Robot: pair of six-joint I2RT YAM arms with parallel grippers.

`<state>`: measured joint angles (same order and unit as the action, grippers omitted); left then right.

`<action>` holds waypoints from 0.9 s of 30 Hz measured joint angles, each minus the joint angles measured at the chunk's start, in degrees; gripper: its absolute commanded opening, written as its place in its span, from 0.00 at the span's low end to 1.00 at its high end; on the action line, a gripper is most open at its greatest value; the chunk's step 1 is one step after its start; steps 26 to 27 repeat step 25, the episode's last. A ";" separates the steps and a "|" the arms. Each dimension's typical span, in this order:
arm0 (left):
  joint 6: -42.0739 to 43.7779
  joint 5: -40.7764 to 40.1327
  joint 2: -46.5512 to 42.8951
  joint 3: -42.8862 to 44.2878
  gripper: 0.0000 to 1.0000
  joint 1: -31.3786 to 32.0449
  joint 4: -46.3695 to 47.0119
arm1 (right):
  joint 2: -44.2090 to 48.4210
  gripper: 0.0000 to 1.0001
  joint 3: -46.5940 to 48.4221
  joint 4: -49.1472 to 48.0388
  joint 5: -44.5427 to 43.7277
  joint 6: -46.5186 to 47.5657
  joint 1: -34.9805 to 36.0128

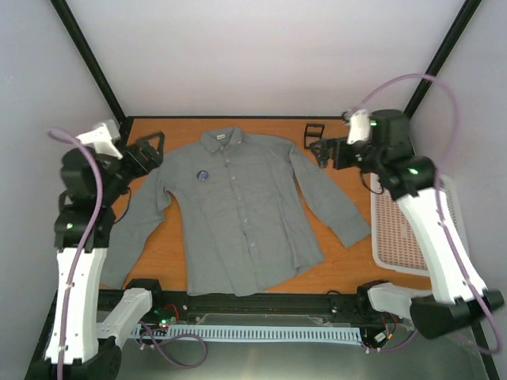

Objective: Pin the brooch onto the clothing

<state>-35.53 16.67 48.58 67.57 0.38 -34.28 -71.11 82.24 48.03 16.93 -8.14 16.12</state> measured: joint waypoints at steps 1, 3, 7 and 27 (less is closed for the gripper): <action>0.87 -0.31 -0.48 2.10 1.00 0.00 0.83 | 2.14 1.00 2.67 0.44 -0.57 0.50 -0.02; 3.43 -1.14 -0.96 7.72 1.00 0.00 2.25 | 7.02 1.00 7.32 0.81 -2.14 1.11 -0.02; 9.55 -4.22 0.33 20.02 1.00 0.00 3.08 | 14.91 1.00 14.53 2.99 -6.88 0.96 -0.02; 19.63 -17.25 -4.17 24.81 1.00 0.00 9.20 | 14.71 1.00 37.53 22.14 -21.16 -4.85 -0.02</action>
